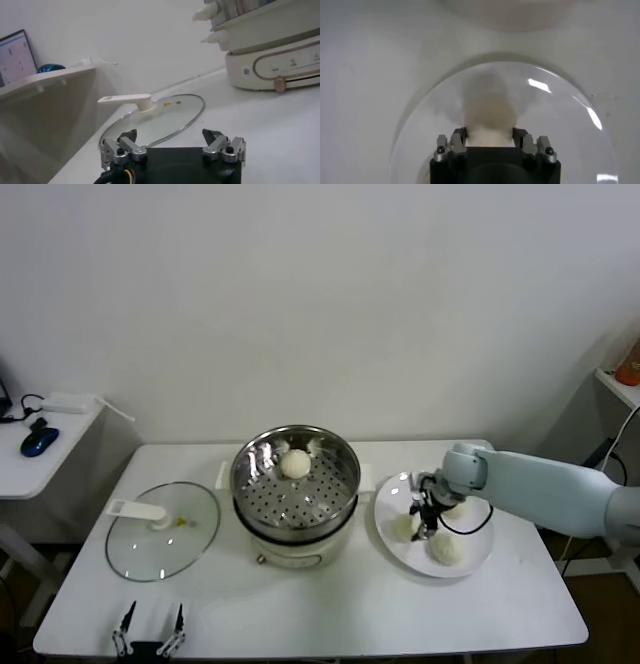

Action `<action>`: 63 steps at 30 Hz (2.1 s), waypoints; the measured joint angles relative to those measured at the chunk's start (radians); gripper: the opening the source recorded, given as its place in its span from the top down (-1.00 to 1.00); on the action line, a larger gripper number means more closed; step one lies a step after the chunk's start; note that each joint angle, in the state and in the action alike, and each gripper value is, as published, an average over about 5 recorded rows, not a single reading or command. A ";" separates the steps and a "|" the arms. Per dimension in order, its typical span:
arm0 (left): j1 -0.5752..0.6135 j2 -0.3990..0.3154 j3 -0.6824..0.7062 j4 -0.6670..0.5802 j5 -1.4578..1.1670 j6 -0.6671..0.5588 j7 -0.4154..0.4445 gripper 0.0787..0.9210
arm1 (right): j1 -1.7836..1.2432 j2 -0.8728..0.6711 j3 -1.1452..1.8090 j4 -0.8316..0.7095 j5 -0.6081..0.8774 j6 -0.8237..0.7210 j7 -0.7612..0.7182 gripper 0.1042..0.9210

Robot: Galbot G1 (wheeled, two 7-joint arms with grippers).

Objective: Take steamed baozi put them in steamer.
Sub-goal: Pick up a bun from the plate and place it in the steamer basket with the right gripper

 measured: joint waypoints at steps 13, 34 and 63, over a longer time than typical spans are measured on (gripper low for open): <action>0.006 0.002 0.008 -0.005 0.004 0.002 0.000 -0.77 | 0.378 0.012 -0.220 0.156 0.222 0.016 -0.058 -0.24; 0.026 0.018 0.019 -0.034 0.010 0.005 0.022 -0.77 | 0.629 0.353 -0.228 0.108 0.566 -0.067 -0.108 -0.25; 0.014 0.016 0.021 -0.029 0.013 0.018 0.047 -0.77 | 0.311 0.673 -0.125 -0.178 0.418 -0.157 -0.010 -0.27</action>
